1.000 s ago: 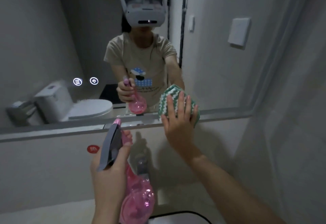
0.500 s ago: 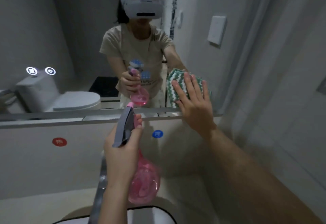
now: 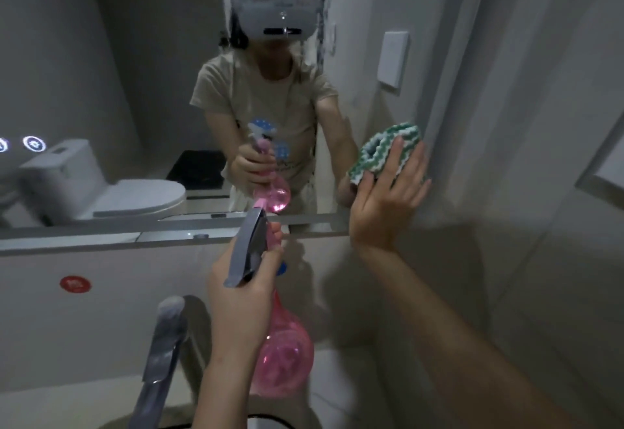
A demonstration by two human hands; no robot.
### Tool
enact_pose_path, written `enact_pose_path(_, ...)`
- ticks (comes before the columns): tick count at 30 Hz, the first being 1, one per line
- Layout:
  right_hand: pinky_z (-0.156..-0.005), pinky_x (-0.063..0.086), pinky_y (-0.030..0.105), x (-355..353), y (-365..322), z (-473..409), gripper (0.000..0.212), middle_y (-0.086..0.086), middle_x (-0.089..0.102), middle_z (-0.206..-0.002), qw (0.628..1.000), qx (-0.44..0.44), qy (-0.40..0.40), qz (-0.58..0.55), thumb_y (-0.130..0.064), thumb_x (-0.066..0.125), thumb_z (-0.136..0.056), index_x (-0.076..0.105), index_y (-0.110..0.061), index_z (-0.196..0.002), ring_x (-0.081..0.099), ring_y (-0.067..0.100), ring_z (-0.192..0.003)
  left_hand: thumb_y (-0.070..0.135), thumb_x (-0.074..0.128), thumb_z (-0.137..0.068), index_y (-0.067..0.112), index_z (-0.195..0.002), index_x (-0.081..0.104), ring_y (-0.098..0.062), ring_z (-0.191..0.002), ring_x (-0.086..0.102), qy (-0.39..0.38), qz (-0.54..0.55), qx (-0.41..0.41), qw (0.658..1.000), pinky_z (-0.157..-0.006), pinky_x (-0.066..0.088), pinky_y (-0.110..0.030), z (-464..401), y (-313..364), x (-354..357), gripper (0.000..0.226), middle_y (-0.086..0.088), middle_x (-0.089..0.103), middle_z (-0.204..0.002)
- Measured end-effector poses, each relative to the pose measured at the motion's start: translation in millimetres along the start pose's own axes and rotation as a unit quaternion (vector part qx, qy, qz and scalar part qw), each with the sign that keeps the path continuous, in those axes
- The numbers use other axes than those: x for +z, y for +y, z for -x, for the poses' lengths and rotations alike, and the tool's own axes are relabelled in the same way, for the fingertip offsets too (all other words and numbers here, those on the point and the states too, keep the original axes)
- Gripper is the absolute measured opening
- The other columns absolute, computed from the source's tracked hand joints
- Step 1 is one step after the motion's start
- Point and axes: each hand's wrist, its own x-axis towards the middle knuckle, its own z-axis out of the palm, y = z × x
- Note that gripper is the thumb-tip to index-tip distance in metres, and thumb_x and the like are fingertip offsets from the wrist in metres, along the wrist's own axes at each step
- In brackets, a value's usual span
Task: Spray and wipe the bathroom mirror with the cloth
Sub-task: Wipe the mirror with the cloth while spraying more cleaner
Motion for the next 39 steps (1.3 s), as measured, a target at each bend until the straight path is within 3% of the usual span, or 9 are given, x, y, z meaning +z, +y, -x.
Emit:
enact_pose_path(5, -0.107, 0.031, 0.053, 6, -71, 22, 0.052, 0.025, 0.038, -0.144, 1.000, 0.005, 0.017, 0.008, -0.032, 0.042, -0.098, 0.034, -0.008, -0.144, 0.036, 0.039, -0.132, 0.001, 0.063, -0.082, 0.012, -0.067, 0.056, -0.010, -0.059, 0.043, 0.036, -0.016, 0.022, 0.999, -0.050, 0.034, -0.013, -17, 6, -52, 0.020, -0.021, 0.052, -0.069)
enact_pose_path(11, -0.112, 0.018, 0.051, 14, -166, 65, 0.055, 0.014, 0.019, -0.153, 0.987, -0.147, -0.062, 0.010, -0.044, 0.012, -0.100, 0.010, -0.022, -0.150, 0.017, 0.031, -0.140, 0.005, 0.065, -0.084, 0.030, -0.066, 0.053, -0.014, -0.064, 0.044, 0.061, 0.005, 0.024, 0.998, -0.059, 0.036, -0.030, -33, 2, -113, 0.032, -0.002, 0.051, -0.065)
enact_pose_path(13, -0.114, 0.008, 0.050, 18, -191, 75, 0.055, 0.011, 0.013, -0.152, 0.981, -0.182, -0.071, -0.001, -0.044, 0.006, -0.099, 0.003, -0.023, -0.150, 0.014, 0.031, -0.140, 0.009, 0.068, -0.082, 0.019, -0.067, 0.055, -0.010, -0.061, 0.042, 0.066, 0.004, 0.015, 0.998, -0.055, 0.036, -0.024, -39, -1, -128, 0.023, 0.013, 0.049, -0.057)
enact_pose_path(15, -0.115, 0.001, 0.048, 21, -208, 84, 0.056, 0.007, 0.009, -0.153, 0.973, -0.222, -0.067, 0.001, -0.044, 0.009, -0.100, -0.006, -0.024, -0.150, 0.008, 0.029, -0.142, 0.014, 0.070, -0.078, 0.007, -0.071, 0.058, -0.010, -0.059, 0.043, 0.064, 0.002, 0.016, 0.998, -0.053, 0.037, -0.021, -44, -4, -139, 0.015, 0.004, 0.052, -0.062)
enact_pose_path(21, -0.113, 0.016, 0.048, 15, -190, 61, 0.053, 0.009, 0.025, -0.152, 0.930, -0.364, -0.055, -0.017, -0.044, 0.035, -0.096, 0.025, -0.028, -0.146, 0.020, 0.026, -0.140, 0.000, 0.064, -0.082, -0.005, -0.077, 0.061, -0.012, -0.058, 0.043, 0.069, -0.037, 0.033, 0.996, -0.050, 0.034, -0.015, -48, -4, -141, 0.008, -0.035, 0.050, -0.071)
enact_pose_path(24, -0.113, 0.019, 0.048, 9, -157, 31, 0.049, 0.008, 0.034, -0.151, 0.893, -0.449, -0.039, 0.004, -0.042, 0.035, -0.099, 0.031, -0.029, -0.146, 0.024, 0.025, -0.140, 0.000, 0.064, -0.083, -0.006, -0.075, 0.060, -0.007, -0.054, 0.039, 0.062, -0.043, 0.023, 0.997, -0.046, 0.032, -0.013, -41, -4, -122, 0.011, -0.026, 0.045, -0.063)
enact_pose_path(28, -0.111, 0.022, 0.050, 4, -101, -5, 0.052, 0.010, 0.037, -0.149, 0.914, -0.404, -0.008, 0.038, -0.043, 0.041, -0.097, 0.030, -0.029, -0.145, 0.026, 0.026, -0.138, 0.007, 0.065, -0.084, -0.003, -0.073, 0.056, -0.012, -0.062, 0.044, 0.040, -0.029, 0.023, 0.999, -0.052, 0.033, -0.021, -31, -1, -85, 0.017, -0.014, 0.051, -0.070)
enact_pose_path(35, -0.112, 0.023, 0.049, -5, 4, -36, 0.048, 0.015, 0.039, -0.147, 0.956, -0.291, 0.022, 0.024, -0.040, 0.040, -0.099, 0.033, -0.025, -0.144, 0.029, 0.028, -0.137, 0.002, 0.064, -0.083, -0.008, -0.074, 0.057, -0.010, -0.057, 0.043, -0.005, -0.026, 0.052, 0.998, -0.049, 0.033, -0.015, -19, 9, -11, 0.015, -0.026, 0.052, -0.067)
enact_pose_path(39, -0.113, 0.023, 0.051, -7, 32, -36, 0.049, 0.017, 0.036, -0.148, 0.974, -0.223, 0.027, 0.028, -0.039, 0.041, -0.099, 0.033, -0.022, -0.145, 0.029, 0.029, -0.138, 0.008, 0.064, -0.084, 0.024, -0.071, 0.061, -0.003, -0.056, 0.047, -0.047, -0.021, 0.070, 0.996, -0.052, 0.038, -0.013, -17, 16, 18, 0.021, 0.007, 0.057, -0.057)
